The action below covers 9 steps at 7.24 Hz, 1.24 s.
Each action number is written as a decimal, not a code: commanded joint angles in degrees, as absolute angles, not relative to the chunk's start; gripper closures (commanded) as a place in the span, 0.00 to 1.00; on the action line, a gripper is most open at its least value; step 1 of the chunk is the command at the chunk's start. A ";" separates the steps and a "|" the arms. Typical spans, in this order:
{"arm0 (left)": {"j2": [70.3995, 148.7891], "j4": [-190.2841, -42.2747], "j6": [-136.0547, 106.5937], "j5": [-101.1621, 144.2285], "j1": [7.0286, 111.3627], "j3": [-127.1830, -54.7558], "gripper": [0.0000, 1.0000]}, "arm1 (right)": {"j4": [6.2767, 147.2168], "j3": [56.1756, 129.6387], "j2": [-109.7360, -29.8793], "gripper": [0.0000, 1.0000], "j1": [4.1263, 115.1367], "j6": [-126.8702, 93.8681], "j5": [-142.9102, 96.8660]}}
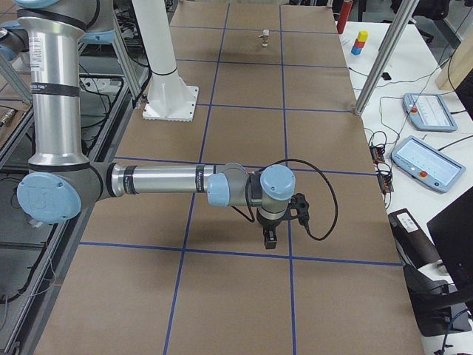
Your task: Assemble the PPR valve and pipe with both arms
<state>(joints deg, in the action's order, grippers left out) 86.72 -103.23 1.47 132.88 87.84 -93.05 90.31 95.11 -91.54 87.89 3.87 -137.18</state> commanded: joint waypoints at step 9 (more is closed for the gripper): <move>92.55 -98.21 -24.43 129.91 68.21 -100.66 0.00 | 90.09 95.80 -92.20 0.00 87.89 3.96 -136.76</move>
<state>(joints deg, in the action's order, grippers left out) 93.35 -92.66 -23.19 130.69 69.74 -103.72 90.09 95.84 -92.20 87.89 3.99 -136.74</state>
